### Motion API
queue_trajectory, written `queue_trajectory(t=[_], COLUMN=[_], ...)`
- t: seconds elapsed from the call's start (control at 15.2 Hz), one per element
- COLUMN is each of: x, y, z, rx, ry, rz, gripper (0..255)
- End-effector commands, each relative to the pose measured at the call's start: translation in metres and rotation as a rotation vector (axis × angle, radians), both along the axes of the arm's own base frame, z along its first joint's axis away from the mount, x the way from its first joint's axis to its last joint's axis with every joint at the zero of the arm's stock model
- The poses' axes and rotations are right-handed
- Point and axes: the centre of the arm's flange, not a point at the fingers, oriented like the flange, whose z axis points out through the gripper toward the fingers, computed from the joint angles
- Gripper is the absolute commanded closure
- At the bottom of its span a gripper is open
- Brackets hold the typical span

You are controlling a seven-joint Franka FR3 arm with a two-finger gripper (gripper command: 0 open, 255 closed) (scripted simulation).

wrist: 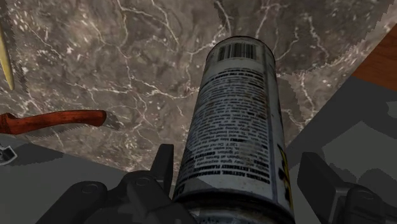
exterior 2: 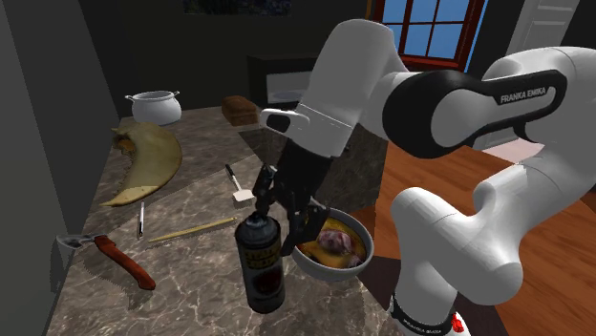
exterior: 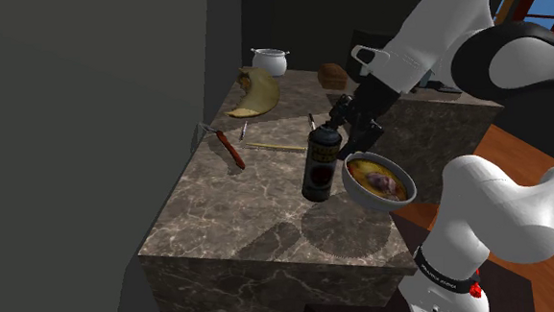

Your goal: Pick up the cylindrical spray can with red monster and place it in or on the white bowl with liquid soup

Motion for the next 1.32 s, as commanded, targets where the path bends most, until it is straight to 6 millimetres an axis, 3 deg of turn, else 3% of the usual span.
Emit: queue_trajectory(t=[0.0,1.19,1.25], x=[0.0,0.0,-0.006], y=[0.001,0.001,-0.011], z=[0.011,0.103,0.105], rx=[0.001,0.001,0.001], ry=[-0.001,-0.001,-0.001], rz=[0.0,0.0,0.0], gripper=[255,255,255])
